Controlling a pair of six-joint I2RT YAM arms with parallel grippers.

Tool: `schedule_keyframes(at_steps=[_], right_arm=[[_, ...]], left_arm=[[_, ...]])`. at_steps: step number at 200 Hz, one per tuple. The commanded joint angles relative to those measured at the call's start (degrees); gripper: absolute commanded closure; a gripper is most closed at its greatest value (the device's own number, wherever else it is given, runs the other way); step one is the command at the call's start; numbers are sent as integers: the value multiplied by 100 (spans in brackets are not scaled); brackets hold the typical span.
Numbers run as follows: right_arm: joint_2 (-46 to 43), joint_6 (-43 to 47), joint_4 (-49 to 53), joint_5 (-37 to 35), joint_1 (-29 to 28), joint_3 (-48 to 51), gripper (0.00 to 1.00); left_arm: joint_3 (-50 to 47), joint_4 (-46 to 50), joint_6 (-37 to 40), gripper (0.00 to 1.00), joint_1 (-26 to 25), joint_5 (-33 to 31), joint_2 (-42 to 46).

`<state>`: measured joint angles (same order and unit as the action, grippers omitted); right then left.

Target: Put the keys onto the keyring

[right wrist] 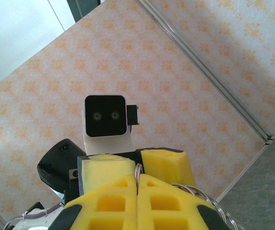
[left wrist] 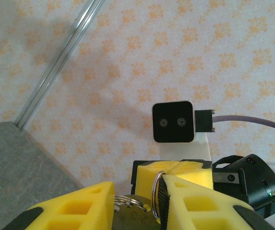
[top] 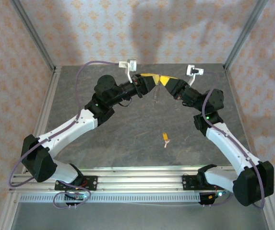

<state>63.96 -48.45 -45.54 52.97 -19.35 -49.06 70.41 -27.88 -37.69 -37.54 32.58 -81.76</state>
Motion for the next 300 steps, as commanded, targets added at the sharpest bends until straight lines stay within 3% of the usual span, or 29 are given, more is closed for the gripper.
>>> schedule_keyframes(at_steps=[1, 77, 131, 153, 170, 195, 244, 300], right_arm=[[-29, 16, -395, 36, -38, 18, 100], [-33, 70, -262, 64, -39, 47, 100], [45, 90, -206, 97, -43, -7, 100], [40, 242, 63, 105, -38, -88, 100], [-77, 525, 524, 47, -4, -171, 78], [-364, 833, 1080, 55, 186, -275, 63], [-856, 1129, 1774, 173, 706, -264, 60], [-843, 1337, 1884, 713, 781, -294, 60]], left_arm=[[211, -228, 25, 70, -87, 146, -55], [236, -218, 52, 78, -87, 125, -56], [345, -245, 73, 100, -122, 283, -126], [377, -175, 117, 100, -139, 319, -148], [391, -62, 227, 100, -140, 311, -131], [445, 240, 517, 100, -140, 310, -61], [613, 774, 1088, 100, -115, 469, 52], [1015, 1495, 1568, 100, -8, 1011, 7]])
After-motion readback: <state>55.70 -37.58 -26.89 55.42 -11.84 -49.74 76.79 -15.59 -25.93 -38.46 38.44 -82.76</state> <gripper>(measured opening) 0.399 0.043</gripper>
